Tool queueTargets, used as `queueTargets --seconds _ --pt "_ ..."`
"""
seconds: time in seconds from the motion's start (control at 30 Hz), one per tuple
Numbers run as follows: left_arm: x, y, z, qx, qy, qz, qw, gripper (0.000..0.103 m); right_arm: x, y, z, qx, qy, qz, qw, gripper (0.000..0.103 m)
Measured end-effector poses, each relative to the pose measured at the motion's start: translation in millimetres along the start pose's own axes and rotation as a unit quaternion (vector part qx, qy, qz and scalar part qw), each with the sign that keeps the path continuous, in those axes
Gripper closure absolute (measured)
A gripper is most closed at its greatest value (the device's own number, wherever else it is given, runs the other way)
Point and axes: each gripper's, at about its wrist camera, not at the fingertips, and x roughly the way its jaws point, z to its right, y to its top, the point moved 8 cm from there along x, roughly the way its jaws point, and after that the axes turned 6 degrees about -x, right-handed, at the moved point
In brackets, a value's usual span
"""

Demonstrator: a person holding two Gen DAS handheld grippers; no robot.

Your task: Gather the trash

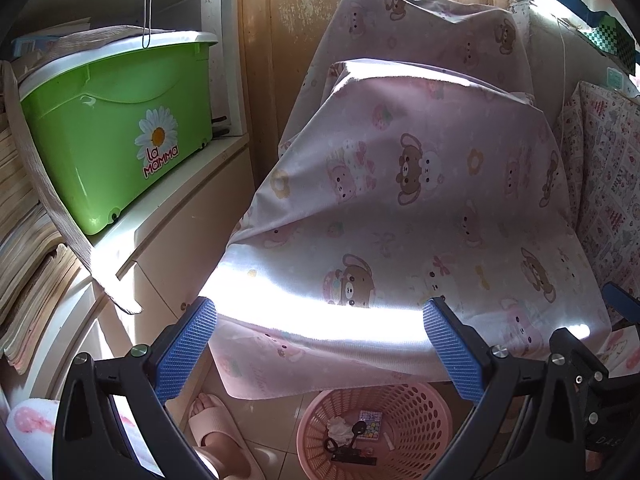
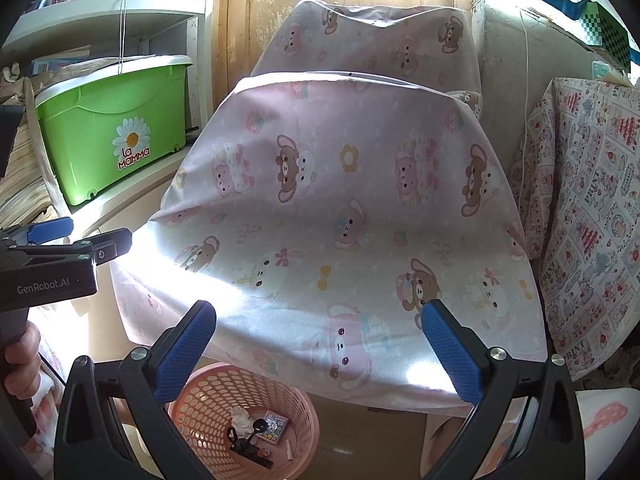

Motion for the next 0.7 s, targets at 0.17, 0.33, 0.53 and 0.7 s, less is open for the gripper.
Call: queueTargets --seconds 0.17,0.33,0.53,0.7 --pt "0.2 -0.1 3.6 -0.005 -0.016 -0.002 0.9999 0.001 0.1 0.4 -0.1 -0.002 -0.003 0.0 1.0 0.0" --pt "1.3 0.8 0.9 0.001 -0.003 0.003 1.0 0.001 -1.1 0.9 2.2 0.004 -0.001 0.001 1.0 0.0" --pt "1.6 2.1 -2.7 -0.012 -0.004 0.003 0.9999 0.001 -1.8 1.4 3.4 0.003 -0.002 0.002 1.0 0.0" --pt "3.6 0.5 -3.3 -0.005 -0.004 -0.007 1.0 0.001 -4.6 3.3 2.3 0.003 -0.001 0.002 1.0 0.0"
